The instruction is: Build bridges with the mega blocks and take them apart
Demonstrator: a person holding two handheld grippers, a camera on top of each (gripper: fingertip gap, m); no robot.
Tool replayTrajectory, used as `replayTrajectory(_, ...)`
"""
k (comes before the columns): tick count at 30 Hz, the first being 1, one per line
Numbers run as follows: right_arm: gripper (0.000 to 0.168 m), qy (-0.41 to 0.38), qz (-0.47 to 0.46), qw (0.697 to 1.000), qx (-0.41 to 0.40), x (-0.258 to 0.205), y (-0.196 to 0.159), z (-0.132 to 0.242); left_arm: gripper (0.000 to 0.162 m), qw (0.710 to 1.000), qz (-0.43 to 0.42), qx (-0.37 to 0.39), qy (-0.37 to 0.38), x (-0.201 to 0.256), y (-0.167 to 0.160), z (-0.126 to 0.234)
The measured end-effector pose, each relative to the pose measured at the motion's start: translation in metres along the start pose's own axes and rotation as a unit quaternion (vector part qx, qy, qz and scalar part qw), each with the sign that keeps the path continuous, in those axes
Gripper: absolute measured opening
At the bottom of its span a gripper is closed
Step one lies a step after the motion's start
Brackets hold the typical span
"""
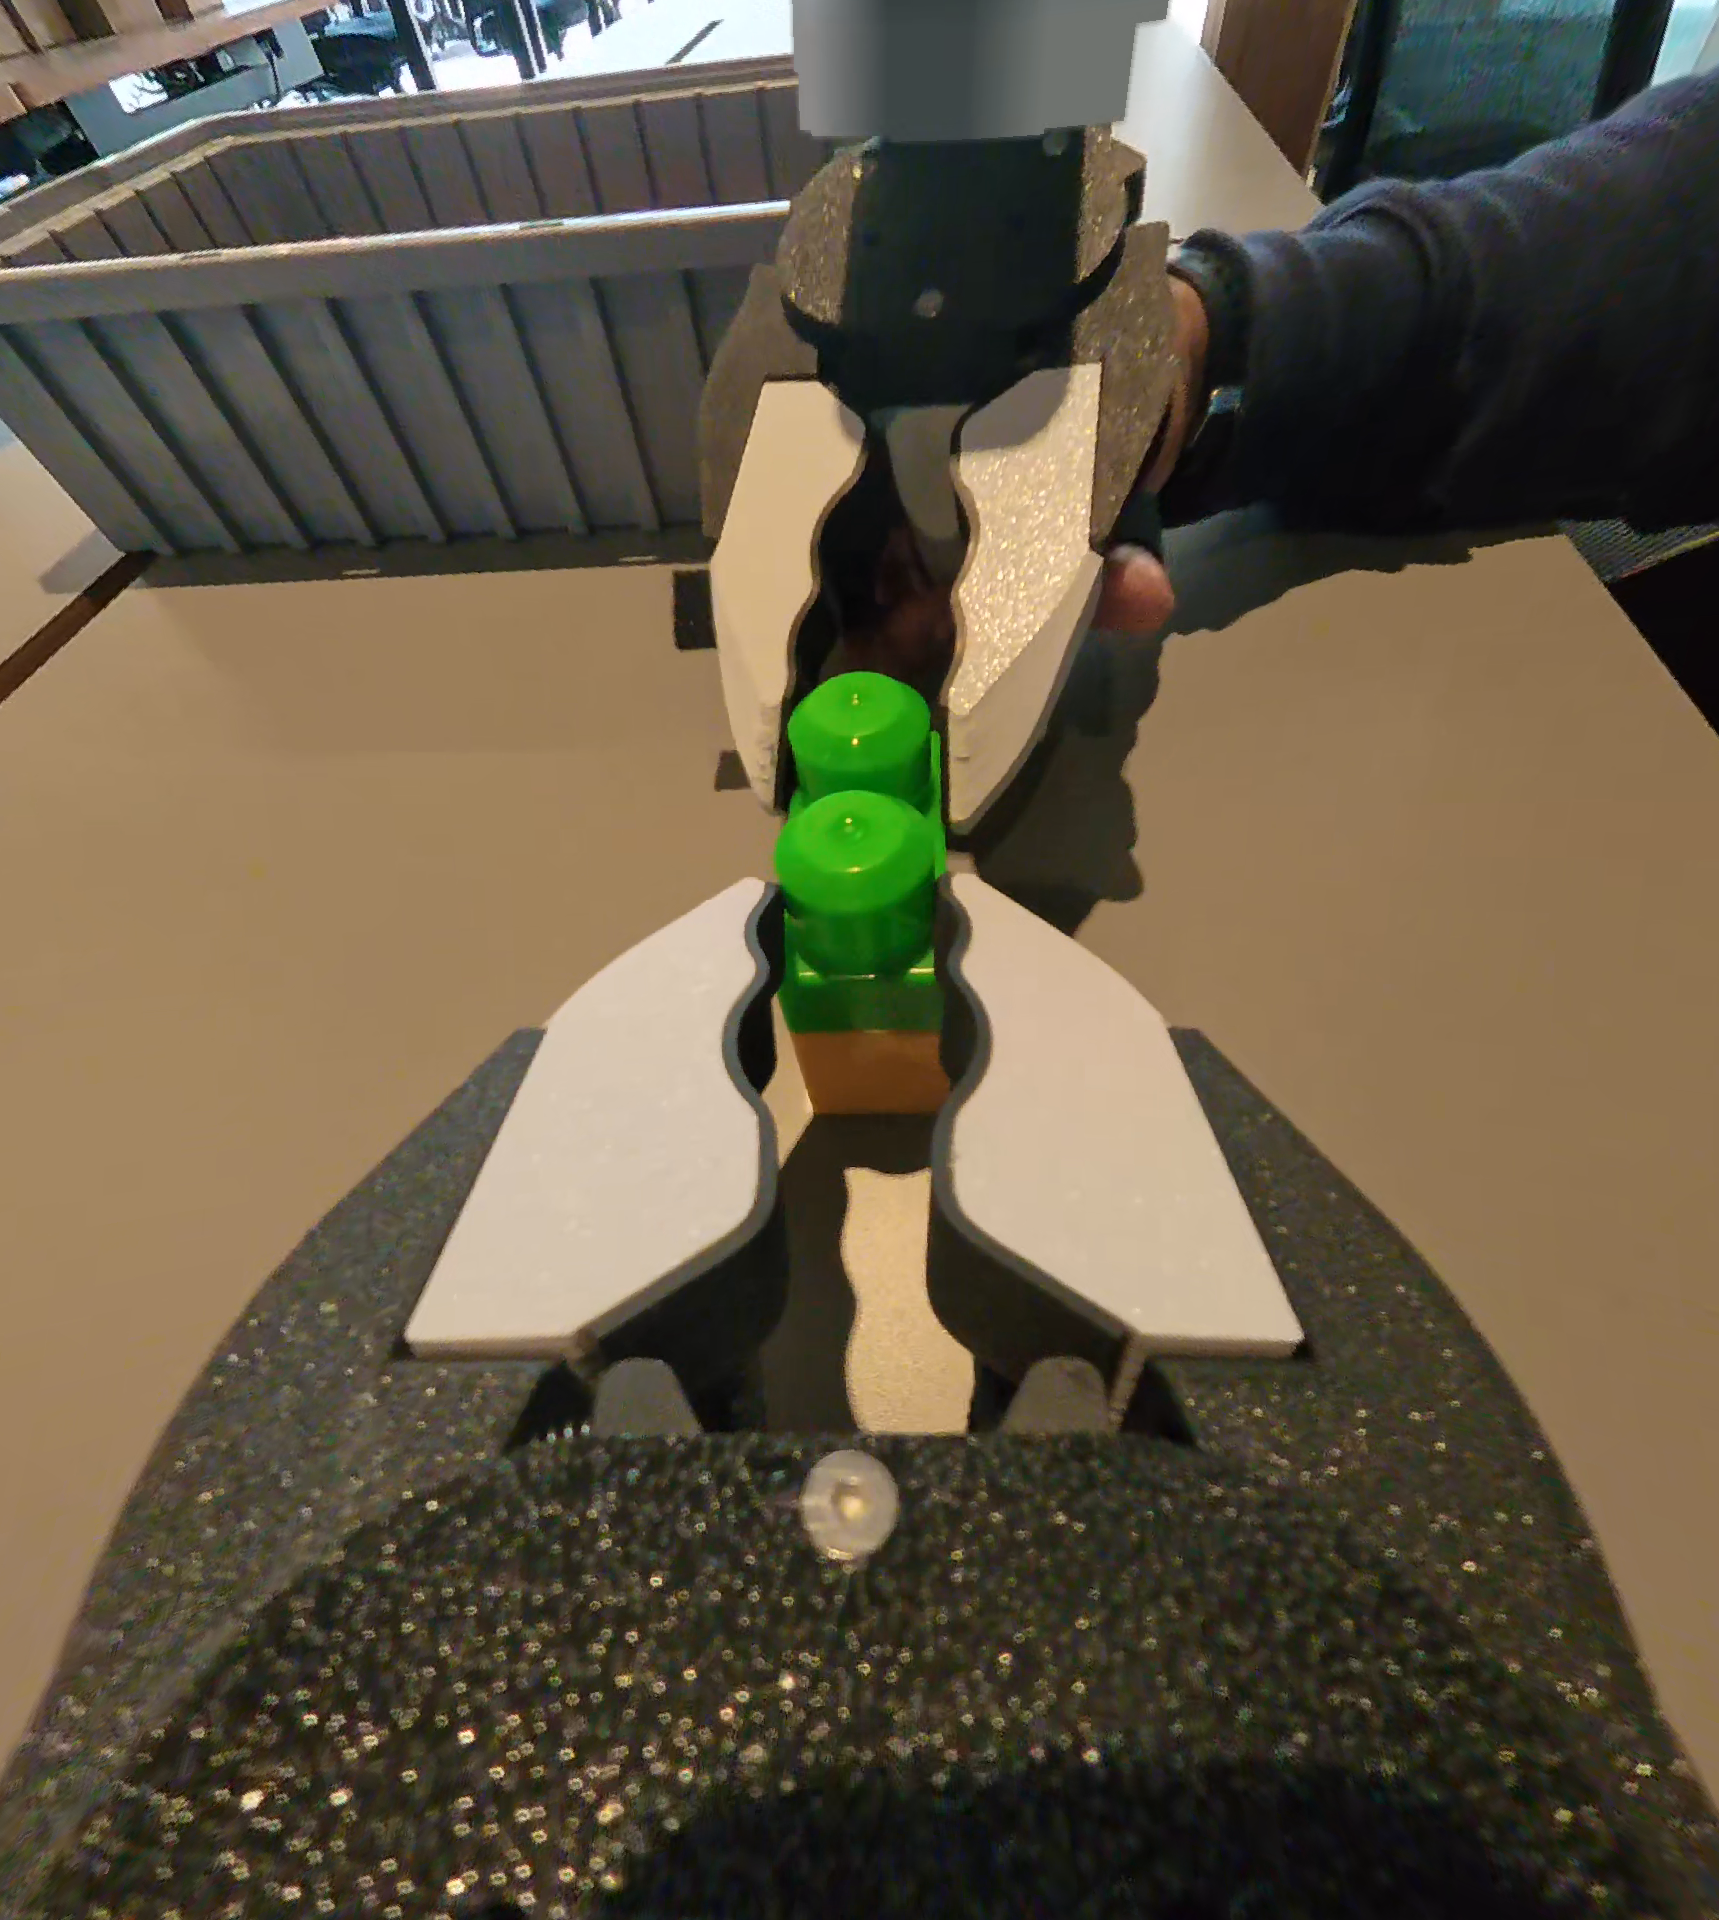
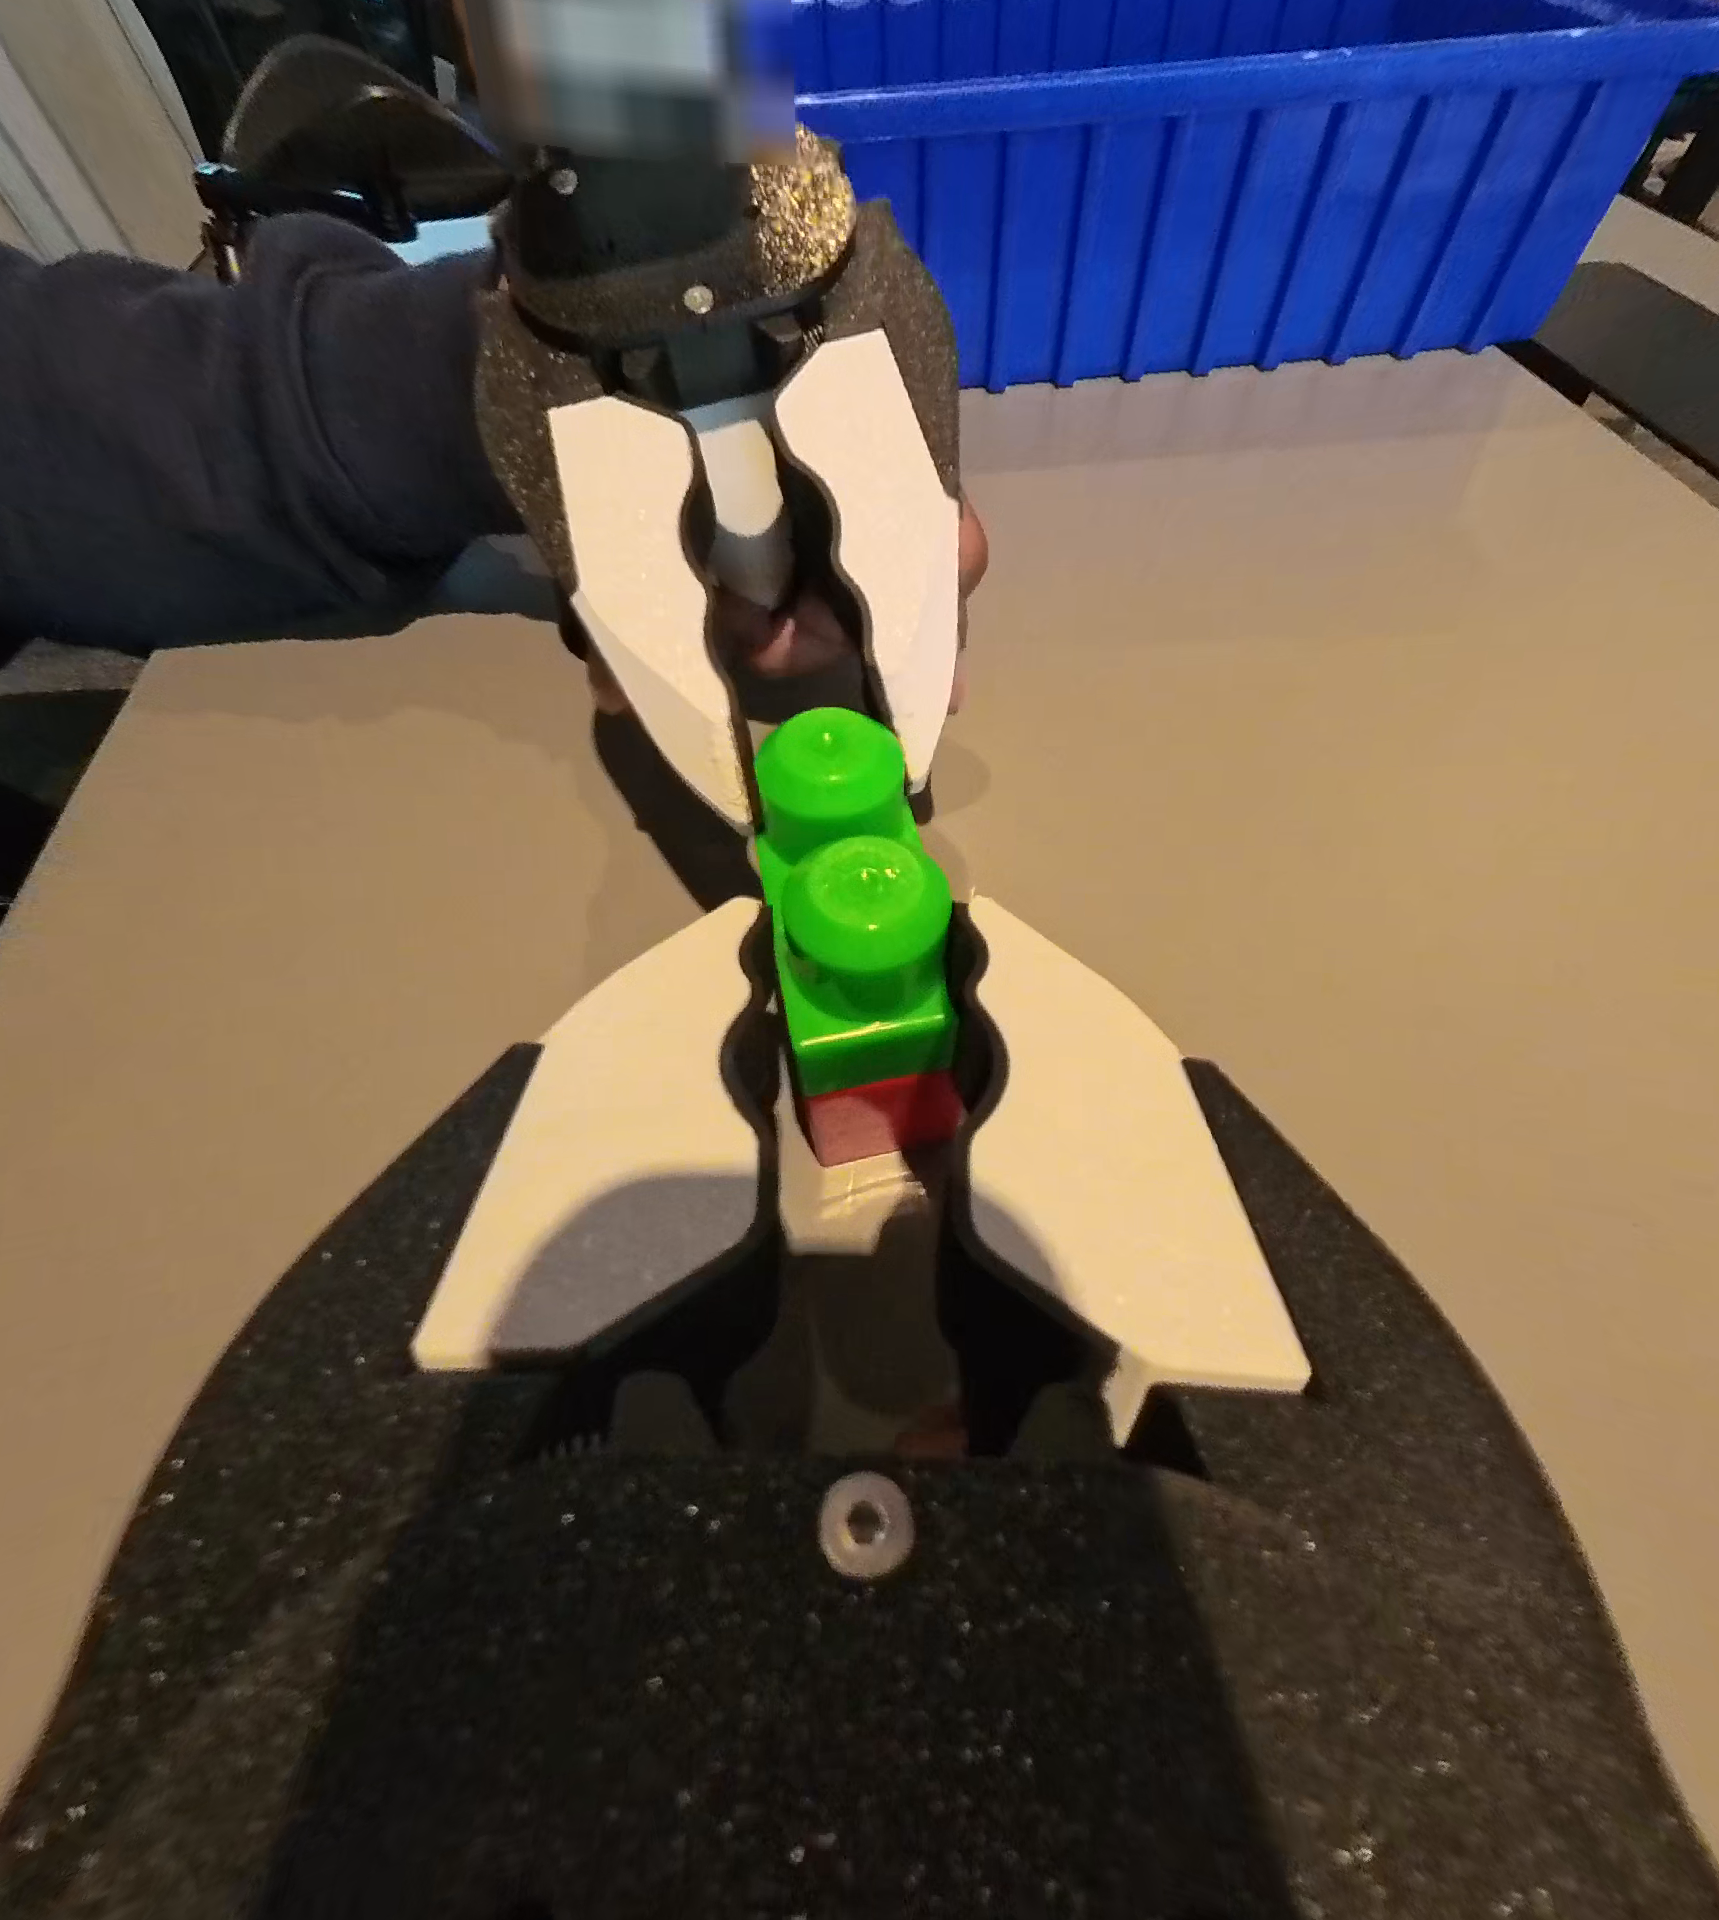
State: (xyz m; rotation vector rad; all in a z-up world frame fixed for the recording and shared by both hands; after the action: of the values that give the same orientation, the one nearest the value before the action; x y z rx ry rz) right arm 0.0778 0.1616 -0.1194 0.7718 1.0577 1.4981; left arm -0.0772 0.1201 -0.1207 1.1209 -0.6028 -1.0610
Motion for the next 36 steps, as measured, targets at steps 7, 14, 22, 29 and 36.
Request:
replayTrajectory(7, 0.079, -0.001, 0.007, 1.0, -0.017, 0.003, -0.006, 0.0, 0.026, 0.995, 0.037, 0.085, -0.029, -0.011, 0.002, 0.023)
replayTrajectory(14, 0.075, -0.011, 0.035, 0.997, -0.07, -0.005, -0.005, -0.023, 0.025, 0.997, 0.033, 0.063, -0.03, -0.012, -0.001, 0.021)
replayTrajectory(22, 0.038, -0.099, 0.074, 0.989, -0.081, -0.016, 0.015, -0.027, 0.023, 0.99, 0.038, 0.135, 0.028, -0.025, 0.003, 0.032)
replayTrajectory(29, 0.039, -0.284, 0.091, 0.955, -0.005, -0.018, 0.07, 0.114, 0.019, 0.974, 0.087, 0.199, 0.061, -0.039, 0.002, 0.047)
replayTrajectory(36, 0.039, -0.378, -0.057, 0.867, -0.319, 0.049, -0.013, 0.25, 0.019, 0.98, 0.077, 0.171, 0.06, -0.038, 0.002, 0.041)
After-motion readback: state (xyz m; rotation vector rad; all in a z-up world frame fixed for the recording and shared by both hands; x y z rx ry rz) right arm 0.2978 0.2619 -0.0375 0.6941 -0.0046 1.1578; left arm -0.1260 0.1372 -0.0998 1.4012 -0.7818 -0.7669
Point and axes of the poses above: each gripper's, where its closed fingertips meet, z back along the fingers, y out of its top, x = y × z across the jaws, the point moved 8 cm from there along z, back along the fingers, and after that the axes turned 5 degrees about y, right-handed, at the moved point
